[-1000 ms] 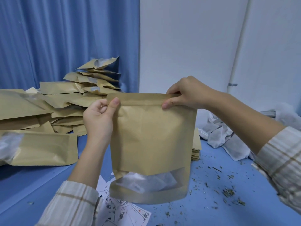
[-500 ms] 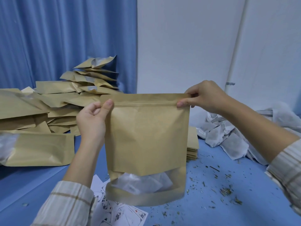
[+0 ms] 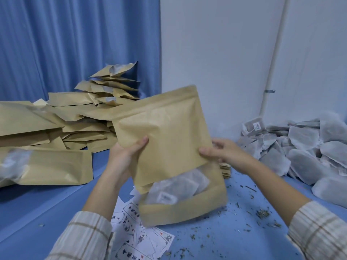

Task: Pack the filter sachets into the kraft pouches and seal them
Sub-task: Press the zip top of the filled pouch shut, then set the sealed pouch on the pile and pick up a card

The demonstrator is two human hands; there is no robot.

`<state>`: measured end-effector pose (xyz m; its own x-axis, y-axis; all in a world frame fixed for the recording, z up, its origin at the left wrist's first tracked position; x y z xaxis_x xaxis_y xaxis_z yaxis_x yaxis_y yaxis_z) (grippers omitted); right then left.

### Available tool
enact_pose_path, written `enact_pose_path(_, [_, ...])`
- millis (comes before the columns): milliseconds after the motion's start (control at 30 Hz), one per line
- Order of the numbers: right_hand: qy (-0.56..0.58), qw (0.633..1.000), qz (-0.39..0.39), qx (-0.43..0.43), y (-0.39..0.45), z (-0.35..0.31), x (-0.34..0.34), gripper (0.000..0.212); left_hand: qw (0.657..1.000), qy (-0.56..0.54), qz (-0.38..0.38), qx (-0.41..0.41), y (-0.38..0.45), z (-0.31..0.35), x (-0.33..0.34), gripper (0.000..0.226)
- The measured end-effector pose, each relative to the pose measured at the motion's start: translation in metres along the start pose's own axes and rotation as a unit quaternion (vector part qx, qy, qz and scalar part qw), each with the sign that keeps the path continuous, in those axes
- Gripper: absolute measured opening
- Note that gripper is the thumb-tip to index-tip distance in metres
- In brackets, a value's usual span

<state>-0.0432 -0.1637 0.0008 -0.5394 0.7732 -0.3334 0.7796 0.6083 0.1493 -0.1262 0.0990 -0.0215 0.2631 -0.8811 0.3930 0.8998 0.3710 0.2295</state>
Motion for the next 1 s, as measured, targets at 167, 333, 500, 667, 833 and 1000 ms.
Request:
enact_pose_path(167, [0.110, 0.993, 0.042, 0.017, 0.002, 0.036, 0.032, 0.033, 0.995, 0.014, -0.003, -0.099, 0.000, 0.010, -0.007, 0.034])
enact_pose_path(333, [0.253, 0.960, 0.106, 0.053, 0.021, 0.048, 0.074, 0.016, 0.953, 0.150, -0.132, -0.227, -0.020, 0.013, -0.046, 0.037])
enact_pose_path(500, [0.302, 0.940, 0.117, 0.106, 0.051, 0.033, 0.134, 0.015, 0.975, -0.098, -0.091, -0.174, -0.028, 0.025, -0.120, 0.049])
enact_pose_path(667, [0.397, 0.915, -0.040, 0.059, 0.165, -0.072, 0.238, 0.027, 0.917, -0.399, -0.018, -0.019, -0.007, 0.038, -0.161, 0.067])
enact_pose_path(833, [0.267, 0.921, -0.220, 0.179, 0.231, -0.135, 0.338, 0.103, 0.943, -0.319, 0.088, -0.044, 0.021, 0.043, -0.175, 0.063])
enact_pose_path(1000, [0.298, 0.924, -0.137, 0.198, 0.222, -0.059, 0.319, 0.084, 0.954, -0.260, 0.091, -0.115, 0.030, 0.022, -0.158, 0.042])
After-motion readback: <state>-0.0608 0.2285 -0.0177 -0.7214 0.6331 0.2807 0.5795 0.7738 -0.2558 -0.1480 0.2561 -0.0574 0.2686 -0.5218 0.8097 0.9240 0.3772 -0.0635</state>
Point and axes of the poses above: each hand's wrist, its own y-axis towards the middle knuckle, its own x-axis out of the palm, z = x × y, the point moved 1 cm from there along y, towards the middle knuckle, and after that the axes turned 3 degrees about -z, right-handed, at the moved point
